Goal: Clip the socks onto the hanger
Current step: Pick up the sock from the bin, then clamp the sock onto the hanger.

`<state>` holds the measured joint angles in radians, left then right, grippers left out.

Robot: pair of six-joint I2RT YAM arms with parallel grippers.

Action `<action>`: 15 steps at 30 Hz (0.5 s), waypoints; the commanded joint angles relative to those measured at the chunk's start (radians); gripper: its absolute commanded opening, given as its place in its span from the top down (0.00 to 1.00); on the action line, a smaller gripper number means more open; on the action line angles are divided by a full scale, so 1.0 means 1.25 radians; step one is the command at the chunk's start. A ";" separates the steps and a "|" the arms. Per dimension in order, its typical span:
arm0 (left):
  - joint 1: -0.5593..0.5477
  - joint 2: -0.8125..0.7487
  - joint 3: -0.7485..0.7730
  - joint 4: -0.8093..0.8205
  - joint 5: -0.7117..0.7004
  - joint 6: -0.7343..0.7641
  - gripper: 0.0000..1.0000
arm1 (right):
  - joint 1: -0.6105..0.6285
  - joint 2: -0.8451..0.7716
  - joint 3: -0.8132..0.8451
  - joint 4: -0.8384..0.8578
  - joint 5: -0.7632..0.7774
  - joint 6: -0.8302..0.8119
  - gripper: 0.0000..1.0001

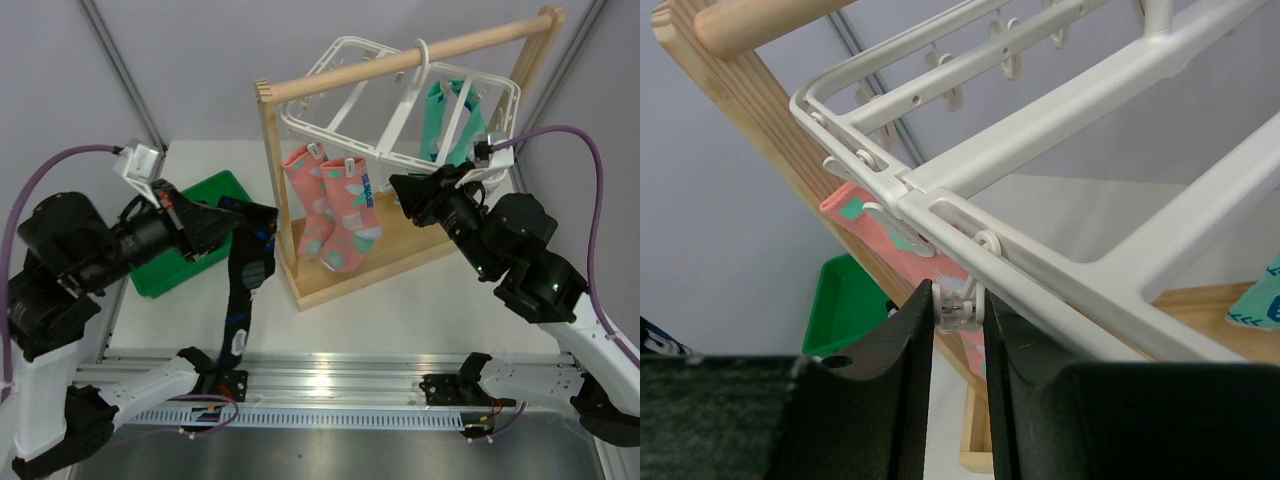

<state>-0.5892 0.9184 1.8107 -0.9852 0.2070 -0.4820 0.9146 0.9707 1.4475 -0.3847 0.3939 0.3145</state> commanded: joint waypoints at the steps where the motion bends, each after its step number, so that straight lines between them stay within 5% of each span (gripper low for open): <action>1: -0.064 0.071 -0.032 0.082 0.075 -0.025 0.99 | -0.003 -0.006 -0.002 0.046 -0.030 -0.014 1.00; 8: -0.184 0.216 0.013 0.114 0.030 -0.015 0.99 | -0.004 -0.005 -0.003 0.052 -0.050 -0.017 1.00; 15: -0.195 0.362 0.114 0.084 0.014 0.006 0.99 | -0.003 -0.012 -0.008 0.059 -0.082 -0.043 1.00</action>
<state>-0.8227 1.3449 1.8565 -0.8974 0.2356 -0.4908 0.9112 0.9646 1.4376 -0.3668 0.3447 0.2886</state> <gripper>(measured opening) 0.011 0.260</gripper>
